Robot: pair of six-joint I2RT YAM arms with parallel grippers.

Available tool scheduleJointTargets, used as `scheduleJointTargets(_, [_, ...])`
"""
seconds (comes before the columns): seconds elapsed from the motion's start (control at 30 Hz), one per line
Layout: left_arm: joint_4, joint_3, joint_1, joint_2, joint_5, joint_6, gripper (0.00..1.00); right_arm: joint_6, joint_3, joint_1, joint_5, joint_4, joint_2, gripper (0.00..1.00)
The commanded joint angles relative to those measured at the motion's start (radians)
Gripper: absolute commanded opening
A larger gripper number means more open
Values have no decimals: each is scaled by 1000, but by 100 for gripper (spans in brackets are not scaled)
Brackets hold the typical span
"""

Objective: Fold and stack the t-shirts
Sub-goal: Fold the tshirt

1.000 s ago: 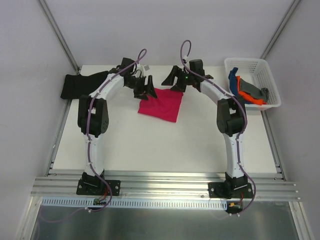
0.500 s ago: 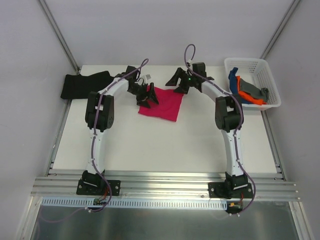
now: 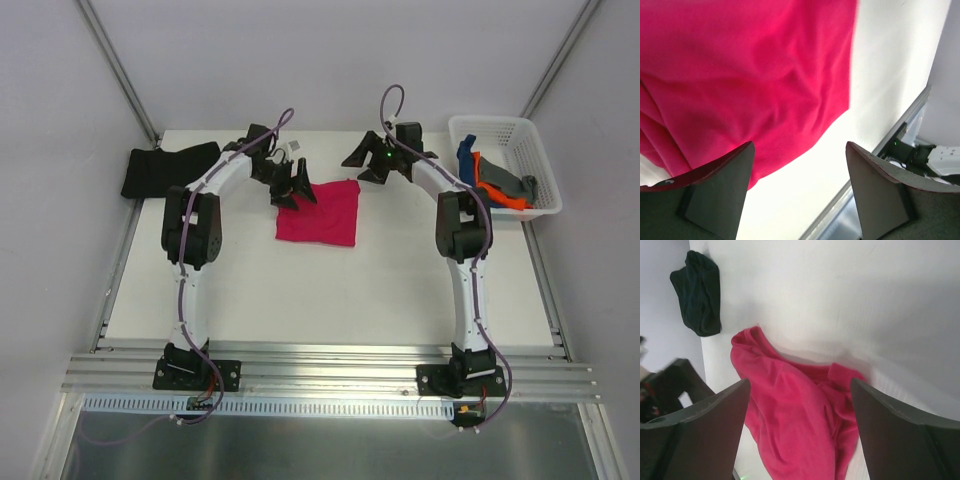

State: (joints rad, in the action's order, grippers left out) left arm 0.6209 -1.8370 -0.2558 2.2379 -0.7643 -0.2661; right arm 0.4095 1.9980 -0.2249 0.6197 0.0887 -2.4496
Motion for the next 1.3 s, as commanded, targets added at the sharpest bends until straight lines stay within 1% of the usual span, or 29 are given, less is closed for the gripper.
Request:
scheduleJointTargets(0.0, [10,-99,-5,-119,0,47,74,-38,-28,-2,-8,3,156,85])
scheduleJointTargets(0.17, [11,-103,-5,-152,-33,44,75,-29,-68,-8,0,68,261,85])
scheduleJointTargets(0.3, [11,-142,3,-97,-20,51,75,0,-171,-34,9,45,294,85])
scheduleJointTargets(0.33, [11,-151,4,-84,-18,54,75,6,-212,-40,14,34,296,85])
scheduleJointTargets(0.57, [10,-257,21,25,-6,70,74,61,-303,-129,63,-9,299,85])
scheduleJointTargets(0.87, [-1,-343,41,152,22,73,74,77,-312,-185,64,-26,255,85])
scheduleJointTargets(0.97, [-6,-364,46,184,28,70,74,81,-349,-197,58,-24,262,85])
scheduleJointTargets(1.13, [-18,-372,49,218,34,57,74,65,-436,-209,51,-17,278,86])
scheduleJointTargets(1.27, [-27,-393,50,242,46,54,74,8,-452,-225,20,39,259,86])
